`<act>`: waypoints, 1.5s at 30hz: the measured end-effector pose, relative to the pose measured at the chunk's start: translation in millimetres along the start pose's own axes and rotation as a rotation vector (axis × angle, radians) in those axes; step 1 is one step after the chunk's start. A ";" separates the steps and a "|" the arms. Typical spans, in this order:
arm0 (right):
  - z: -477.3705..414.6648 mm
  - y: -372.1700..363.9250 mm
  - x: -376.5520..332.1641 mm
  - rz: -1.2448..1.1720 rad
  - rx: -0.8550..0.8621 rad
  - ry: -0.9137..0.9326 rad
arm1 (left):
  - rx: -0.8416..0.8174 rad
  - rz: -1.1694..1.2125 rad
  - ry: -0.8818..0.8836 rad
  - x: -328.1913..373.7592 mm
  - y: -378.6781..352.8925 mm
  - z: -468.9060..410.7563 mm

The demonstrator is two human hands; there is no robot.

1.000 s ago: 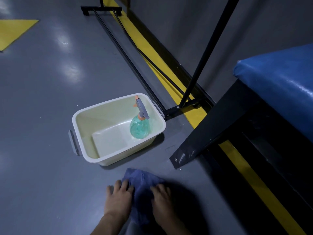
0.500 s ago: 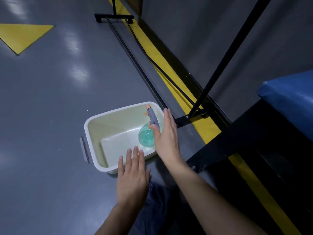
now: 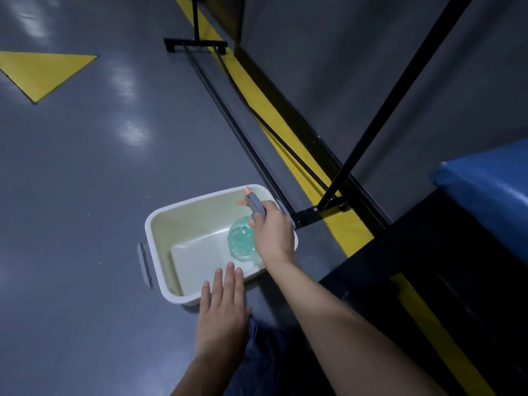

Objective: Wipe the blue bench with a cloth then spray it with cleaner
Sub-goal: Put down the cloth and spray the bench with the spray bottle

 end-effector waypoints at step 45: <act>202.6 460.1 91.4 -0.222 -0.315 0.085 | -0.971 1.461 -0.029 458.4 192.6 168.0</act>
Point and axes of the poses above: each hand's wrist, its own z-axis away from the middle knuckle, its own y-axis out of the back of the hand, x = y × z, the point moved 10 cm from there along -z, towards the middle knuckle, and after that the axes turned 9 degrees about z, right-handed, at the moved point
